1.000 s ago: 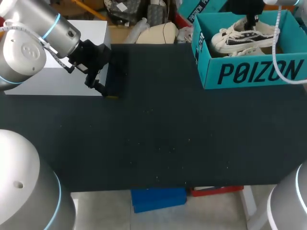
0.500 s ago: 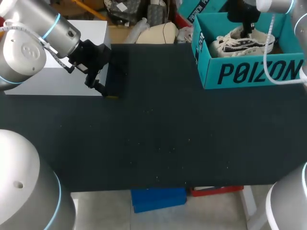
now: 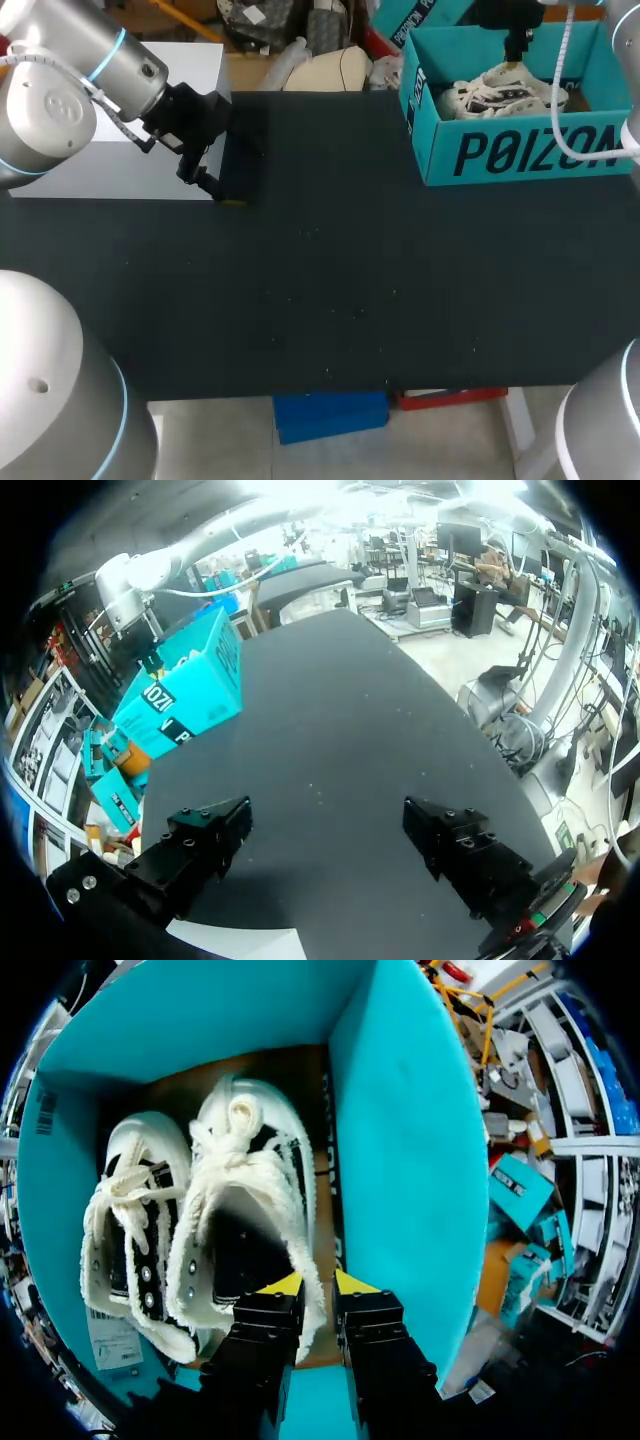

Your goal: Take the shoe out of the shoebox, open the shoe tongue, remove and reinsert the insole, then place the shoe into the shoebox

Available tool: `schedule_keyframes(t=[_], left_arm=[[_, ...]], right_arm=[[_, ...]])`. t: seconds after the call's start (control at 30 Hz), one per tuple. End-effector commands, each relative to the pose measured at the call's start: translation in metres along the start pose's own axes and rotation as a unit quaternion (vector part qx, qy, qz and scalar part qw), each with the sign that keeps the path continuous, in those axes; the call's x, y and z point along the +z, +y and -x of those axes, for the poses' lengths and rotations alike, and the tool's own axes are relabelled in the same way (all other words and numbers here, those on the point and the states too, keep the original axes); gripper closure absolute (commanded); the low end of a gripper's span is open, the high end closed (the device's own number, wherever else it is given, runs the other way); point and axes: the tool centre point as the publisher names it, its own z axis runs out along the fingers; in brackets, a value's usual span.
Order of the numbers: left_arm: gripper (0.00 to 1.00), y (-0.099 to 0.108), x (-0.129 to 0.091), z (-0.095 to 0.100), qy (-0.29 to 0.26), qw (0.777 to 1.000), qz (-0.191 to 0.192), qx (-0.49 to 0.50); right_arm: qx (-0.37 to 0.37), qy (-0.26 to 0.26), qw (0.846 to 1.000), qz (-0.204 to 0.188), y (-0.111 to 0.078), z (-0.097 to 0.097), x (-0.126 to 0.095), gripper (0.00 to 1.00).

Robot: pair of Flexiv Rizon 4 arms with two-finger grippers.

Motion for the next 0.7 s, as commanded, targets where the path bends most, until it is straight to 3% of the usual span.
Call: schedule_keyframes(t=[0.03, 0.17, 0.3, 0.43, 0.47, 0.5, 0.57, 0.63, 0.7], left_arm=[[0.00, 0.000, 0.000, -0.001, -0.001, 1.000, 0.001, 0.001], [0.00, 0.000, 0.000, -0.001, -0.001, 1.000, 0.001, 0.001], [0.00, 0.000, 0.000, -0.001, -0.001, 1.000, 0.001, 0.001], [0.00, 0.000, 0.000, -0.001, -0.001, 1.000, 0.001, 0.001], [0.00, 0.000, 0.000, -0.001, -0.001, 1.000, 0.001, 0.001], [0.00, 0.000, 0.000, -0.001, -0.001, 1.000, 0.001, 0.001], [0.00, 0.000, 0.000, -0.001, -0.001, 1.000, 0.001, 0.001], [0.00, 0.000, 0.000, -0.001, -0.001, 1.000, 0.001, 0.001], [0.00, 0.000, 0.000, -0.001, -0.001, 1.000, 0.001, 0.001]], right_arm=[[0.009, -0.020, 1.000, -0.016, -0.001, -0.027, -0.047, 0.78], [0.025, -0.031, 0.999, -0.032, 0.002, -0.043, -0.072, 0.66], [0.057, -0.037, 0.997, -0.042, 0.011, -0.071, -0.097, 0.47], [0.098, -0.038, 0.993, -0.050, 0.023, -0.102, -0.118, 0.50], [0.111, -0.038, 0.992, -0.051, 0.028, -0.110, -0.124, 0.44], [0.125, -0.041, 0.990, -0.055, 0.034, -0.122, -0.133, 0.25], [0.143, -0.044, 0.987, -0.064, 0.043, -0.141, -0.145, 0.13], [0.160, -0.048, 0.983, -0.069, 0.055, -0.161, -0.156, 0.23], [0.180, -0.047, 0.980, -0.074, 0.067, -0.181, -0.164, 0.24]])
